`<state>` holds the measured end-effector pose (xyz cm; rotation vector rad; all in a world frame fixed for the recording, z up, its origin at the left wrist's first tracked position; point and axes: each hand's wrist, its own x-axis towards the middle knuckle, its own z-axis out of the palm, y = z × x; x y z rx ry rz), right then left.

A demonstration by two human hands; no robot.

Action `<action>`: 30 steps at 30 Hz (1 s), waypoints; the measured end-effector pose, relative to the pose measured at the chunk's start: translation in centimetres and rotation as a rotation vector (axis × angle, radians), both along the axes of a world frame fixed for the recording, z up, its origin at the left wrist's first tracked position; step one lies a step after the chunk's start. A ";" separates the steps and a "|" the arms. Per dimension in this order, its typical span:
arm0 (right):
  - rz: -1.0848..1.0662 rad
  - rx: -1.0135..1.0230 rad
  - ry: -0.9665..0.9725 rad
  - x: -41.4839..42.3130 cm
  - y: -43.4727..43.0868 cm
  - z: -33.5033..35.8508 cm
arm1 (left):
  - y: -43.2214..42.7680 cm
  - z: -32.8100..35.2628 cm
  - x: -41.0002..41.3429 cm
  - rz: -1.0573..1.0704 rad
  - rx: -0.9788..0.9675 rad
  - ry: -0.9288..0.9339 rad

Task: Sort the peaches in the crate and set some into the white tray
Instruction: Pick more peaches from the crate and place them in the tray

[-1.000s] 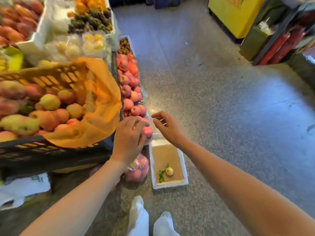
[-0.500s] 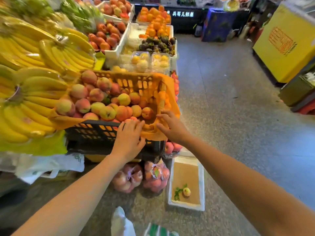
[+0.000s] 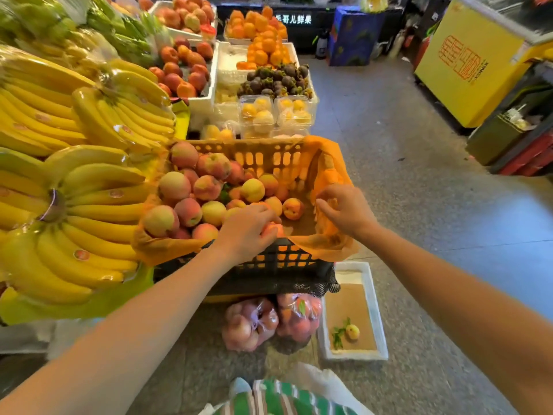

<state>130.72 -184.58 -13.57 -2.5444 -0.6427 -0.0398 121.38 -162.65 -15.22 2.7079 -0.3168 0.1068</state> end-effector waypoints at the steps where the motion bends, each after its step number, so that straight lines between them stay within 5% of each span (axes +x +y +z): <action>1: 0.042 0.034 0.057 0.0 1.1 0.3 | 1.2 0.1 0.3 0.045 0.038 0.007; 8: 0.135 -0.024 0.550 2.9 8.1 -2.0 | 6.2 -0.6 1.7 0.151 0.284 0.214; 14: 0.147 -0.204 0.772 4.9 10.9 -6.1 | 7.4 -0.8 3.7 0.107 0.170 0.272; 19: 0.127 -0.202 0.677 4.9 12.1 -7.7 | 8.3 -1.6 4.7 0.093 0.074 0.307; 30: 0.053 0.156 0.549 4.3 11.0 -5.4 | 10.1 -1.3 8.9 -0.058 -0.052 0.367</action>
